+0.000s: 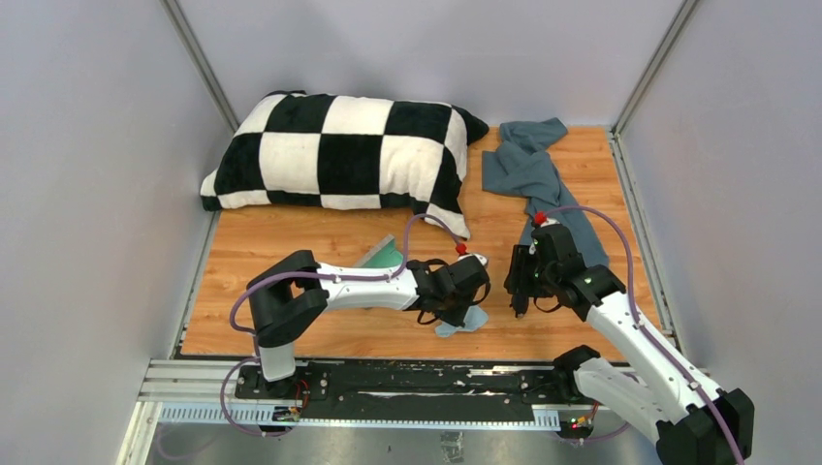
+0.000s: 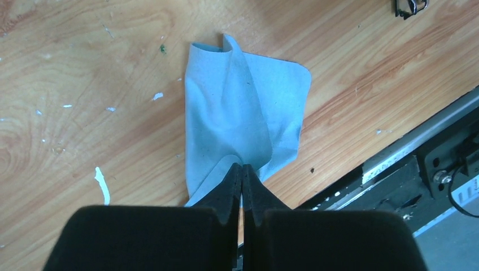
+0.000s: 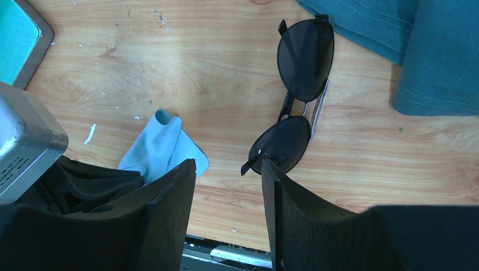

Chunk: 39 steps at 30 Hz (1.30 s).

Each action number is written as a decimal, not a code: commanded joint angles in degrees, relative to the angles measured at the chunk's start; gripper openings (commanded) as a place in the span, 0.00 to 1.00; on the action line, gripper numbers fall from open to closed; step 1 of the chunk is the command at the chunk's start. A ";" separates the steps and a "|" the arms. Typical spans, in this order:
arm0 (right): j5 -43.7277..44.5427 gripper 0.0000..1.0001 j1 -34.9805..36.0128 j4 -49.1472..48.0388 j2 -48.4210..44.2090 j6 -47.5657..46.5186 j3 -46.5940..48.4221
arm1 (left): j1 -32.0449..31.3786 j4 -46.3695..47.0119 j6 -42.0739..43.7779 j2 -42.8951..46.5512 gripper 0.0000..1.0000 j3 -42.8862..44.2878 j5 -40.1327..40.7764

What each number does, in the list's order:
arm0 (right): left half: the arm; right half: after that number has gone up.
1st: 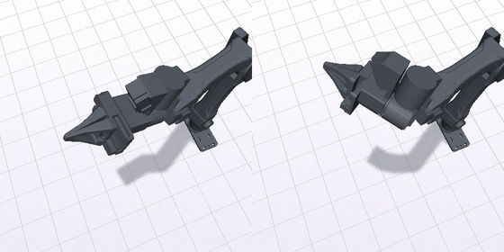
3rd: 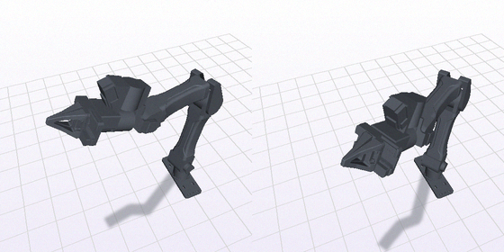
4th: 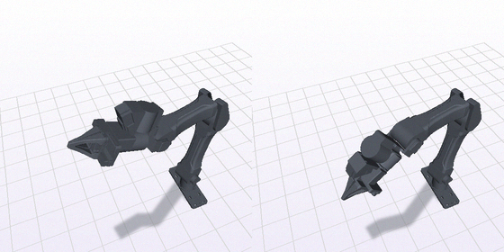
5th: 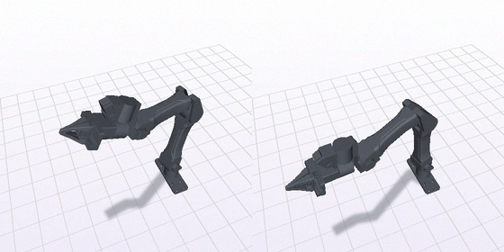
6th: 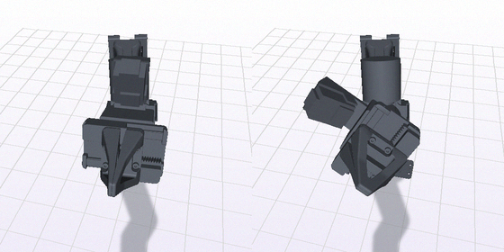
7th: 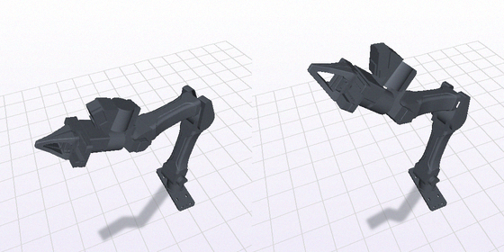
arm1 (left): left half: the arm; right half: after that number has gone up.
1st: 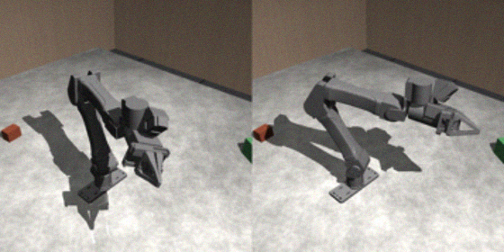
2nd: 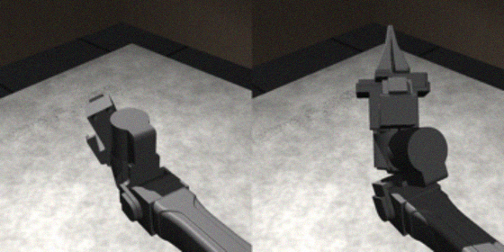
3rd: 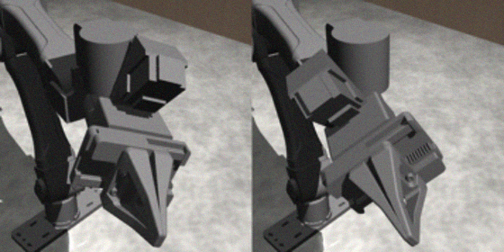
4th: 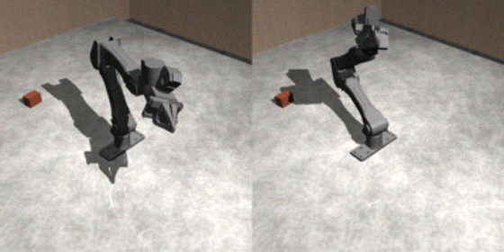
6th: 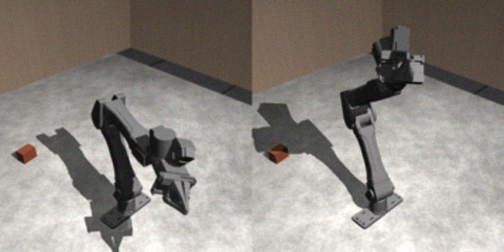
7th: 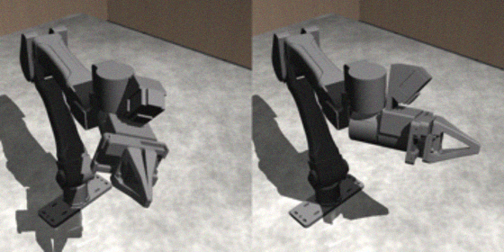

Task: Organize the sunglasses
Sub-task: Adjust the glasses cleaning cloth at the center of the board.

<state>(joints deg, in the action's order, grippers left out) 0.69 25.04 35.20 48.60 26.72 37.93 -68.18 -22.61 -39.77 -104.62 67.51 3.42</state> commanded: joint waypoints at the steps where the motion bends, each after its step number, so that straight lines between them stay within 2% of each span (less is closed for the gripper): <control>1: 0.34 0.52 -0.86 1.41 -0.05 -0.73 -0.14 | -0.47 -1.57 0.71 1.02 0.00 1.40 1.52; 4: 0.37 0.52 -0.78 1.36 -0.32 -0.57 -0.14 | -0.38 -4.95 3.36 2.19 0.00 3.57 5.65; 8: 0.97 0.52 -0.79 1.57 -1.52 -0.46 0.09 | 1.32 -8.89 10.97 2.84 0.00 9.37 9.93; 15: 2.87 0.52 -1.57 3.57 -4.07 -0.38 2.63 | 5.95 -11.99 20.08 3.10 0.00 22.27 10.96; 18: 3.26 0.52 -1.90 4.25 -5.35 -0.32 3.60 | 6.02 -12.16 22.31 4.76 0.00 23.97 11.12; 22: 3.27 0.52 -2.02 4.52 -5.99 -0.25 3.28 | 5.77 -9.75 22.47 9.98 0.00 18.06 6.21; 25: 3.18 0.52 -2.13 4.39 -5.64 -0.27 2.21 | 3.50 -5.19 21.55 15.34 0.00 6.95 3.03; 26: 3.18 0.52 -2.11 4.39 -5.39 -0.27 1.78 | 2.74 -3.47 20.21 16.84 0.04 2.94 2.02; 28: 2.96 0.52 -2.14 4.08 -4.92 -0.28 1.02 | 1.84 -1.02 16.45 19.03 0.29 -4.47 -0.56; 29: 2.68 0.52 -2.12 3.76 -4.65 -0.23 0.63 | 1.56 -0.35 14.50 19.76 0.39 -7.77 -1.44; 31: 1.73 0.52 -2.12 2.64 -3.95 -0.05 -0.13 | 1.31 -0.89 11.29 21.11 0.50 -12.37 -0.86; 34: -1.76 0.52 -2.10 0.52 -2.05 0.03 -0.44 | 1.30 -3.47 8.12 24.68 0.51 -14.00 3.92; 39: -8.31 0.51 -1.43 -1.56 3.65 0.13 1.01 | 1.25 -4.15 2.84 31.29 0.41 -13.98 15.70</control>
<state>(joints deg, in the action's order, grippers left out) -1.72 23.70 35.51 49.08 26.81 38.35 -66.89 -28.58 -30.92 -79.29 52.16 9.23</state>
